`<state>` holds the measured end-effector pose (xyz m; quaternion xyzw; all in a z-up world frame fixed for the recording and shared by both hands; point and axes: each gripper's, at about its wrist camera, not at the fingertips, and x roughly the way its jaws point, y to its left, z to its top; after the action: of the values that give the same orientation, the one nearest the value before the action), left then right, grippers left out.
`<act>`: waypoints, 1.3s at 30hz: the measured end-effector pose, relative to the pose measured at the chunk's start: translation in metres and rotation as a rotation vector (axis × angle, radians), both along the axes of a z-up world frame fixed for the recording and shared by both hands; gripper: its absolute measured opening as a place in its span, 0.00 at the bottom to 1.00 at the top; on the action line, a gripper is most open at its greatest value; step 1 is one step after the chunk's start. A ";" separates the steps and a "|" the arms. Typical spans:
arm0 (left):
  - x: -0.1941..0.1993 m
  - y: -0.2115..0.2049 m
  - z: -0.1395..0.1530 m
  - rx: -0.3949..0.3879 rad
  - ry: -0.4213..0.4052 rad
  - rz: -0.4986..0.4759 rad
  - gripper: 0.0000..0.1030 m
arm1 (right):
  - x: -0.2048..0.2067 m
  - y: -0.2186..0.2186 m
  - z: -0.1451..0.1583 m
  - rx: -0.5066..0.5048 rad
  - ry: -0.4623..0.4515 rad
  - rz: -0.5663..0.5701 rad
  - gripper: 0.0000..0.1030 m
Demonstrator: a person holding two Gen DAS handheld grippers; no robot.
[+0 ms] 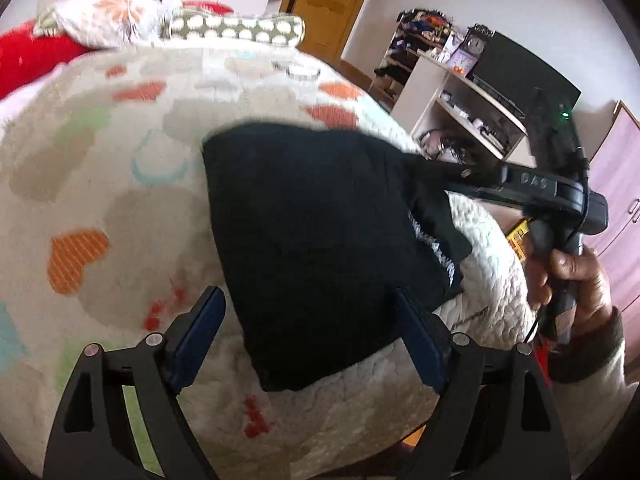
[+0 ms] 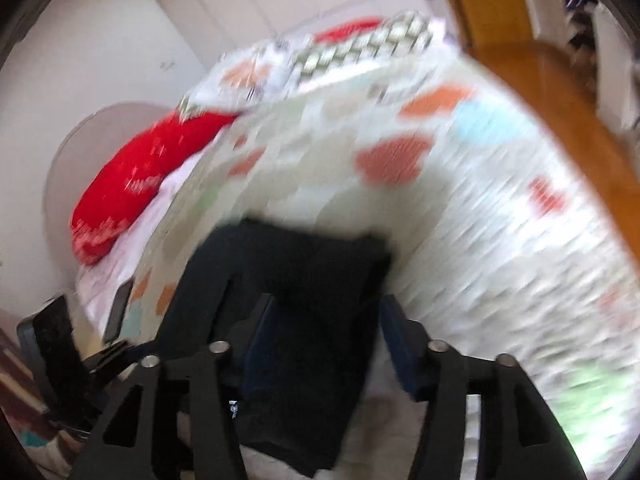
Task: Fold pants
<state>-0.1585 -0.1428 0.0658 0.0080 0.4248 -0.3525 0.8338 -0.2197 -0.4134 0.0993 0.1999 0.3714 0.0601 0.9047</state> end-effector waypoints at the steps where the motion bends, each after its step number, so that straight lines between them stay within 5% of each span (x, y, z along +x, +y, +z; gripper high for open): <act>1: 0.001 0.001 0.006 0.005 -0.030 0.012 0.83 | 0.001 0.000 0.010 0.021 -0.033 0.013 0.57; 3: 0.005 0.002 0.015 0.013 -0.073 0.036 0.83 | 0.008 0.010 0.024 0.041 -0.075 0.087 0.57; 7: 0.012 0.000 0.012 -0.005 -0.042 0.040 0.83 | 0.050 0.062 0.030 -0.090 -0.088 0.264 0.57; 12: 0.002 -0.011 -0.004 0.028 -0.020 -0.001 0.83 | 0.113 0.116 -0.002 -0.195 0.025 0.425 0.56; 15: 0.000 -0.015 -0.009 0.044 -0.031 -0.008 0.83 | 0.133 0.133 -0.029 -0.286 0.111 0.473 0.44; 17: 0.003 -0.016 -0.012 0.040 -0.021 -0.008 0.83 | 0.139 0.137 -0.042 -0.337 0.131 0.468 0.17; 21: 0.011 -0.019 -0.020 0.034 0.001 0.004 0.84 | 0.153 0.137 -0.062 -0.378 0.121 0.396 0.17; 26: 0.015 -0.020 -0.018 0.030 0.028 0.002 0.86 | 0.151 0.118 -0.050 -0.345 0.103 0.311 0.20; 33: 0.022 -0.007 0.016 0.031 -0.073 0.045 0.86 | 0.089 0.067 0.006 -0.288 0.025 0.220 0.37; 39: 0.055 -0.024 0.011 0.090 -0.060 0.085 0.86 | 0.051 0.067 -0.006 -0.294 0.073 0.250 0.38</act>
<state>-0.1039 -0.1667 0.0772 0.0379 0.4150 -0.2971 0.8591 -0.1683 -0.3468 0.0932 0.0199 0.4307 0.1100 0.8955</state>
